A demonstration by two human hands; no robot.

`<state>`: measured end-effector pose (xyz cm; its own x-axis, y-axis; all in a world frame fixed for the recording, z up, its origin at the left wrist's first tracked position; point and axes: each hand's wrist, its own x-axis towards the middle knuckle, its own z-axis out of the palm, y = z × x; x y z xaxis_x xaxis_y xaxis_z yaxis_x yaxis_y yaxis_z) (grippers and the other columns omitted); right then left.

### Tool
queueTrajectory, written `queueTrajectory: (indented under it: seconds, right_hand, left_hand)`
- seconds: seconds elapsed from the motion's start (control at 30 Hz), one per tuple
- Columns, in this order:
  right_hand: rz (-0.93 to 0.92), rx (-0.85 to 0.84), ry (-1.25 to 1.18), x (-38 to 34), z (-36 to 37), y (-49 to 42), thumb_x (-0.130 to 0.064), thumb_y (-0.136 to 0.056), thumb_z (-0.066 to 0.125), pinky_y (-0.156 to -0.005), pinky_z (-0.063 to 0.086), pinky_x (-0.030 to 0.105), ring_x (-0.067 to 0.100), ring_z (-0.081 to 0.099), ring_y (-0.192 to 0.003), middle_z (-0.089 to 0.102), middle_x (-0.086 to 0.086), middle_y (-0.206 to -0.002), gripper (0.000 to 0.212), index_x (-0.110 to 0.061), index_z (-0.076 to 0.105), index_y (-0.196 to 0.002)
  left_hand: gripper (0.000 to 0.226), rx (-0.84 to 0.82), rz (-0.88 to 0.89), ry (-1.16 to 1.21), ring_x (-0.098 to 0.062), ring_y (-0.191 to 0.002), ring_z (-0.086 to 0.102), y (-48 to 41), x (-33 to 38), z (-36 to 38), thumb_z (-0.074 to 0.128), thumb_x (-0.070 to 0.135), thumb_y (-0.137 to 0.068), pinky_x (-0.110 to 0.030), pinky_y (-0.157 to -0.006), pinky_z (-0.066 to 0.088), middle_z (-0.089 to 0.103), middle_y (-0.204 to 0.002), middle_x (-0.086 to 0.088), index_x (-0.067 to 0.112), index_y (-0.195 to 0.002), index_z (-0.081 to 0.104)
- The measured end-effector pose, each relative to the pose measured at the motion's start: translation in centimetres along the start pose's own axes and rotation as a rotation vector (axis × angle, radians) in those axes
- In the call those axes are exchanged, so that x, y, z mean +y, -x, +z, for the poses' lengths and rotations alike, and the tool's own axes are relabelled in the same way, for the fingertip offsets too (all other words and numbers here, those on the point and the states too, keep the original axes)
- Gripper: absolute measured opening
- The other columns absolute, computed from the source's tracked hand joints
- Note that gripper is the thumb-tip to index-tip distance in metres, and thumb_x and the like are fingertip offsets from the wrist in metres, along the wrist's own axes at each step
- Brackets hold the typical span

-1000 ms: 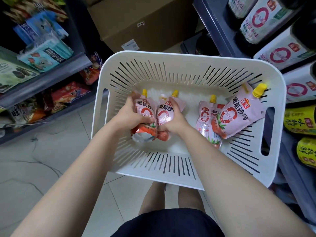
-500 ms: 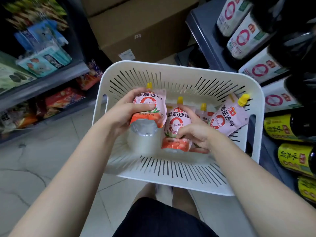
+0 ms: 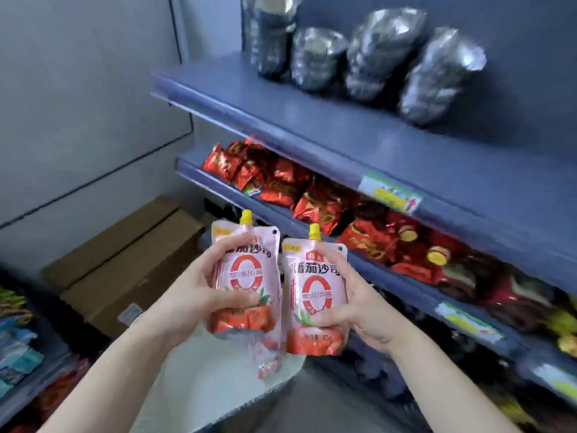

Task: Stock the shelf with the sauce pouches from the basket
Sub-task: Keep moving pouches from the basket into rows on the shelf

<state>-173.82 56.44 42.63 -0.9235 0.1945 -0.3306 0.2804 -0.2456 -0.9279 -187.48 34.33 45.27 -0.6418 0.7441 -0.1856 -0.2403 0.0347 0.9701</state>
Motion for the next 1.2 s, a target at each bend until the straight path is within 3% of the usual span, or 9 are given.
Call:
queueTrajectory:
  seconds: [0.13, 0.3, 0.5, 0.63, 0.73, 0.87, 1.0, 1.13, 1.2]
  right_hand:
    - [-0.220, 0.291, 0.077, -6.3, -3.2, 10.0, 0.006, -0.046, 0.085, -0.092, 0.054, 0.050, 0.029, 0.063, -0.114, 0.059, 0.006, -0.130, 0.095, -0.041, 0.059, -0.124]
    - [-0.389, 0.580, 0.072, -11.2, -9.0, 24.4, 0.016, -0.047, 0.081, -0.083, 0.058, 0.047, 0.029, 0.068, -0.102, 0.064, 0.012, -0.120, 0.086, -0.034, 0.064, -0.116]
    - [-0.484, 0.897, 0.082, -10.7, -16.7, 42.5, 0.017, -0.045, 0.084, -0.082, 0.058, 0.048, 0.026, 0.069, -0.102, 0.068, 0.008, -0.116, 0.086, -0.036, 0.067, -0.111]
    - [-0.480, 1.025, 0.117, -9.0, -22.4, 54.2, 0.017, -0.053, 0.082, -0.078, 0.060, 0.043, 0.026, 0.069, -0.100, 0.071, 0.006, -0.110, 0.076, -0.039, 0.071, -0.103]
    - [-0.450, 1.128, 0.142, -7.6, -26.9, 61.4, 0.014, -0.055, 0.083, -0.077, 0.060, 0.043, 0.024, 0.069, -0.099, 0.071, 0.003, -0.108, 0.072, -0.041, 0.073, -0.100]
    - [-0.424, 1.258, 0.078, -5.7, -33.4, 68.3, 0.015, -0.052, 0.084, -0.082, 0.059, 0.048, 0.025, 0.068, -0.101, 0.072, 0.005, -0.108, 0.074, -0.036, 0.072, -0.105]
    - [-0.424, 1.337, 0.023, -4.5, -40.8, 72.5, 0.018, -0.053, 0.081, -0.081, 0.059, 0.048, 0.027, 0.068, -0.102, 0.071, 0.008, -0.110, 0.078, -0.034, 0.071, -0.110]
    - [-0.422, 1.394, -0.026, -3.6, -48.6, 75.3, 0.020, -0.054, 0.080, -0.075, 0.060, 0.044, 0.025, 0.069, -0.101, 0.071, 0.006, -0.110, 0.080, -0.033, 0.069, -0.113]
    - [-0.428, 1.418, -0.044, -3.7, -52.8, 76.5, 0.021, -0.056, 0.079, -0.075, 0.060, 0.043, 0.025, 0.069, -0.101, 0.071, 0.006, -0.112, 0.083, -0.031, 0.067, -0.118]
  left_hand:
    - [0.094, -0.199, 0.142, 0.015, -0.022, -0.093, 0.070, -0.4, 6.9, 8.9, 0.089, -0.007, -0.045, -0.030, -0.069, 0.058, 0.069, -0.114, -0.008, 0.027, -0.127, 0.057]
    - [0.096, -0.453, 0.233, 0.060, -0.021, -0.090, 0.070, 0.8, 11.8, 22.5, 0.089, 0.009, -0.035, -0.030, -0.068, 0.057, 0.069, -0.110, -0.006, 0.028, -0.125, 0.059]
    - [0.091, -0.697, 0.143, 0.086, -0.024, -0.089, 0.071, 4.3, 11.8, 41.9, 0.086, 0.010, -0.039, -0.035, -0.067, 0.058, 0.068, -0.109, -0.005, 0.029, -0.124, 0.061]
    - [0.098, -0.823, 0.116, 0.094, -0.031, -0.093, 0.069, 7.2, 9.5, 55.4, 0.092, 0.010, -0.036, -0.043, -0.079, 0.054, 0.068, -0.113, -0.005, 0.032, -0.125, 0.058]
    - [0.100, -0.882, 0.092, 0.122, -0.029, -0.097, 0.070, 9.0, 7.6, 64.1, 0.084, -0.009, -0.046, -0.043, -0.070, 0.059, 0.068, -0.114, 0.002, 0.038, -0.129, 0.053]
    - [0.098, -0.978, 0.013, 0.088, -0.031, -0.097, 0.070, 10.2, 5.5, 73.3, 0.074, -0.027, -0.054, -0.035, -0.059, 0.058, 0.069, -0.116, -0.008, 0.036, -0.126, 0.058]
    - [0.086, -1.050, -0.090, 0.103, -0.033, -0.101, 0.069, 9.2, 3.8, 82.0, 0.072, -0.025, -0.058, -0.041, -0.070, 0.060, 0.071, -0.114, -0.007, 0.033, -0.120, 0.063]
    - [0.095, -1.070, -0.013, 0.060, -0.028, -0.101, 0.069, 6.6, 1.7, 91.2, 0.073, -0.026, -0.057, -0.034, -0.061, 0.059, 0.067, -0.117, -0.003, 0.034, -0.128, 0.055]
    - [0.098, -1.086, 0.041, 0.033, -0.025, -0.101, 0.069, 4.9, 0.6, 96.2, 0.074, -0.026, -0.057, -0.038, -0.069, 0.059, 0.066, -0.119, -0.002, 0.036, -0.130, 0.053]
